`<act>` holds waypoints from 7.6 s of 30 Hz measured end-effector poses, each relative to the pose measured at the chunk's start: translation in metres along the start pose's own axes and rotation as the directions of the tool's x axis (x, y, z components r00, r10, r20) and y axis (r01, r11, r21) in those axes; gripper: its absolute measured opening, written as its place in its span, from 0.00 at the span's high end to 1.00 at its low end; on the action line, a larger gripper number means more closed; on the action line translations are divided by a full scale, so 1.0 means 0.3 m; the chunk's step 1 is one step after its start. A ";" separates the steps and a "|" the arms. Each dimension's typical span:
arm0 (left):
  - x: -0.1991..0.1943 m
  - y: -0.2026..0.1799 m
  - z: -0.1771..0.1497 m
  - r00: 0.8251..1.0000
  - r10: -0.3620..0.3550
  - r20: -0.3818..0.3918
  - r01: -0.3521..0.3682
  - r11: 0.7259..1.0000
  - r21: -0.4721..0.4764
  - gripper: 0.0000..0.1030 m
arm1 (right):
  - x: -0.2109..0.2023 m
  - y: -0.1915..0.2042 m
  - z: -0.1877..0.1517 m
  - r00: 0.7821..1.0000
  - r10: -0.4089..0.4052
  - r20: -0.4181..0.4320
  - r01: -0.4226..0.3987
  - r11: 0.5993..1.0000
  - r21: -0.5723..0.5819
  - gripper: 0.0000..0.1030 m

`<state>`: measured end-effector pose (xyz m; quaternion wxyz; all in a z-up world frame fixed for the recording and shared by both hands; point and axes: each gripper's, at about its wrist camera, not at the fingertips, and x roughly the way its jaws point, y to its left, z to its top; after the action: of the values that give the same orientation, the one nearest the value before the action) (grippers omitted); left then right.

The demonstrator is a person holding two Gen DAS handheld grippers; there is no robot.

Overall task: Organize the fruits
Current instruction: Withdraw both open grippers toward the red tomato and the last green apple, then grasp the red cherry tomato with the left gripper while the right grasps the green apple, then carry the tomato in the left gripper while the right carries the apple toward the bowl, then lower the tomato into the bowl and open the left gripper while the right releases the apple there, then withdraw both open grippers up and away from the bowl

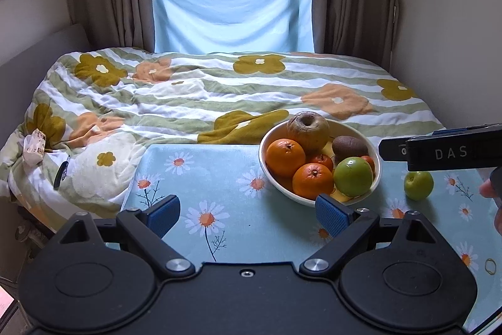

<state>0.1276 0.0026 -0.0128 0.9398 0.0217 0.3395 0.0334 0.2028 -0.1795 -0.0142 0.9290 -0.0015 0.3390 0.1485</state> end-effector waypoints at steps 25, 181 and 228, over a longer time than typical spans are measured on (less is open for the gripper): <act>-0.099 -0.232 -0.068 0.982 -0.189 -0.014 0.190 0.973 0.131 0.01 | -0.272 -0.246 -0.139 0.988 -0.151 0.014 0.150 0.988 0.023 0.00; 0.478 0.026 0.275 0.968 -0.238 -0.080 0.249 0.953 0.171 0.12 | 0.398 -0.059 0.208 0.989 -0.043 -0.140 0.064 0.987 0.149 0.33; 0.106 0.100 0.223 0.985 -0.155 0.076 0.149 0.985 0.083 0.12 | 0.056 0.062 0.178 0.998 -0.067 0.005 0.067 0.995 0.070 0.02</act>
<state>0.1931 0.0338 0.0203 0.9512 0.0332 0.3023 -0.0523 0.2434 -0.1516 0.0181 0.9342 0.0202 0.3401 0.1054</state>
